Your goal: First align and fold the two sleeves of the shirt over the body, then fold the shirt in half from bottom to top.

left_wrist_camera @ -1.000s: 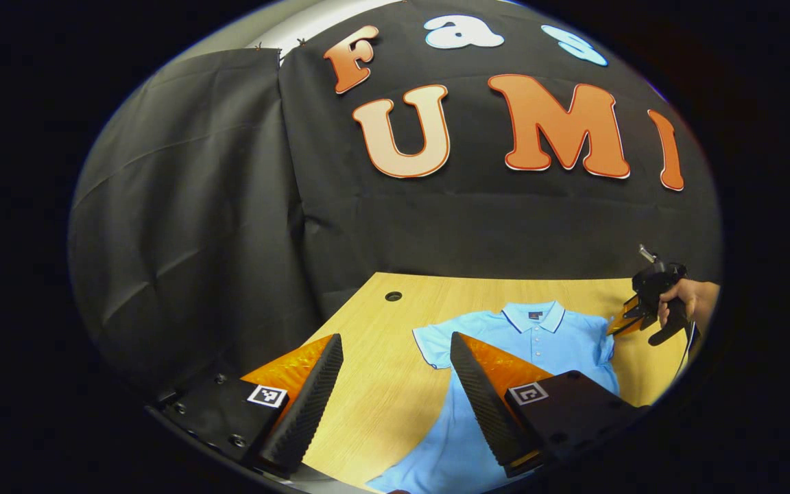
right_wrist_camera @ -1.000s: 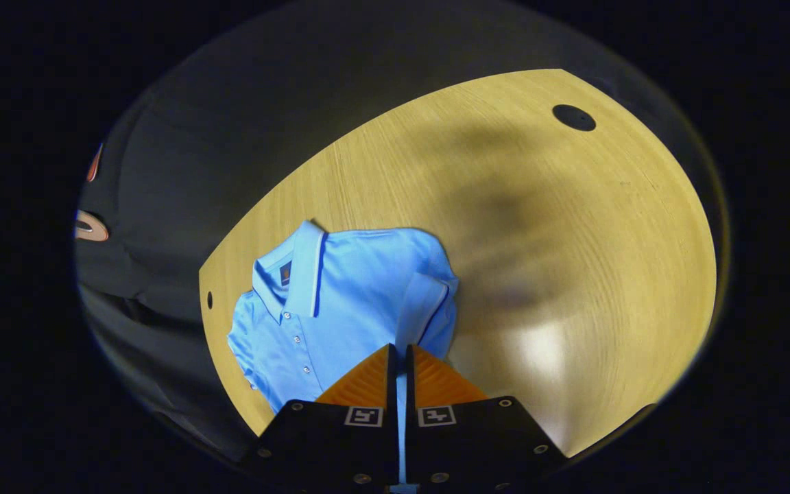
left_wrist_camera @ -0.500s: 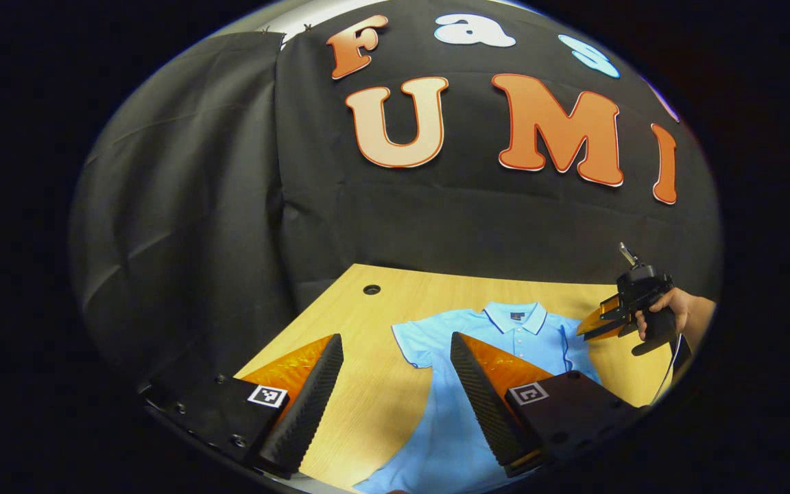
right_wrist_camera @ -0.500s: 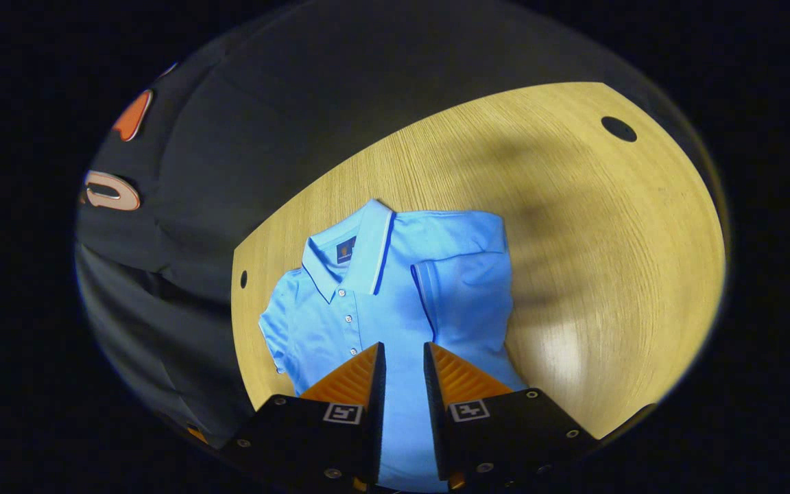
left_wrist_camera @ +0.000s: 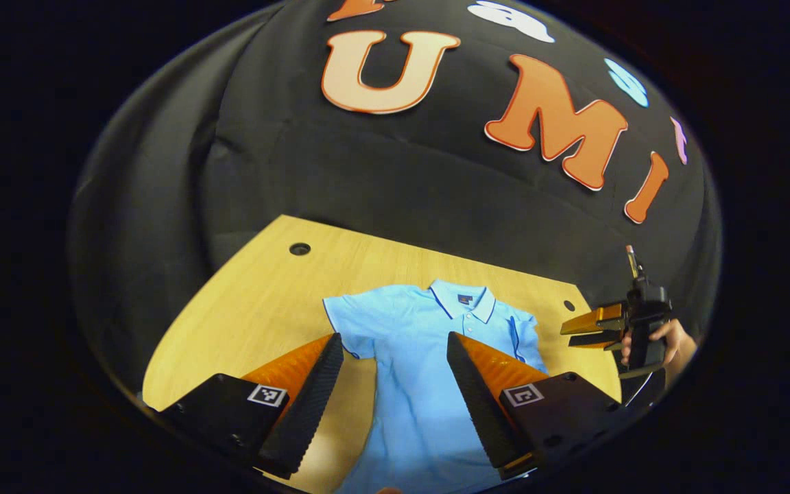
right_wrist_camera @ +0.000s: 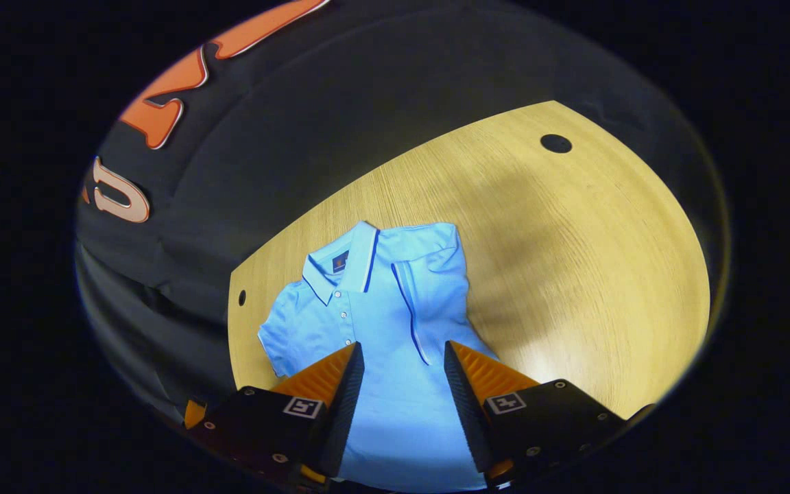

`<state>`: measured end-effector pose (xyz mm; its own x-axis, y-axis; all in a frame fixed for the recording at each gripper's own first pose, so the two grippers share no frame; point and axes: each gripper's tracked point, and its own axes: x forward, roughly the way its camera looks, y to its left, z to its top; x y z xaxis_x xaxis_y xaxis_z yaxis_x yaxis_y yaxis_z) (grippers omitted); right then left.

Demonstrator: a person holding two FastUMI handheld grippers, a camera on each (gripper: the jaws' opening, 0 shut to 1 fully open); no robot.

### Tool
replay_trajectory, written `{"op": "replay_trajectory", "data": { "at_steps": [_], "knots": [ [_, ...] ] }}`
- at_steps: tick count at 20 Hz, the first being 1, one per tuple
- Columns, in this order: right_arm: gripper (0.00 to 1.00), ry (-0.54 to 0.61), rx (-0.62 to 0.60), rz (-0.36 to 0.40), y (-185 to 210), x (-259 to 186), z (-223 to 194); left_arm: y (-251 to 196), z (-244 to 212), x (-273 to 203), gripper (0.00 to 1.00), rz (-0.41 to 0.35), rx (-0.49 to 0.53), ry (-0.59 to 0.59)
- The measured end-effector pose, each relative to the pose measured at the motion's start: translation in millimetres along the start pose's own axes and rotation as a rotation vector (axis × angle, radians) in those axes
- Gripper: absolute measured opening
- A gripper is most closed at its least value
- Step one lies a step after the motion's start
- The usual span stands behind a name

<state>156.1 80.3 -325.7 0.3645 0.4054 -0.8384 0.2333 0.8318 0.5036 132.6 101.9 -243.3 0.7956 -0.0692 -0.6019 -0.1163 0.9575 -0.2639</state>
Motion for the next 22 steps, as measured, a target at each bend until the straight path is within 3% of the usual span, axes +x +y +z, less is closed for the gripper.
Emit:
{"op": "replay_trajectory", "data": {
  "at_steps": [9,14,22],
  "knots": [
    [0.95,-0.154,0.021,-0.029,-12.1,-44.0,-40.8,36.8,-11.2,87.8,1.0,-0.047,-0.077,0.278],
    [0.97,-0.218,0.007,-0.059,-18.0,-45.7,-62.4,64.3,-17.3,132.9,1.0,-0.008,-0.071,0.359],
    [0.98,-0.38,-0.084,-0.074,-21.1,-83.2,-46.5,84.5,-48.2,200.9,1.0,0.082,-0.242,0.568]
  ]
}}
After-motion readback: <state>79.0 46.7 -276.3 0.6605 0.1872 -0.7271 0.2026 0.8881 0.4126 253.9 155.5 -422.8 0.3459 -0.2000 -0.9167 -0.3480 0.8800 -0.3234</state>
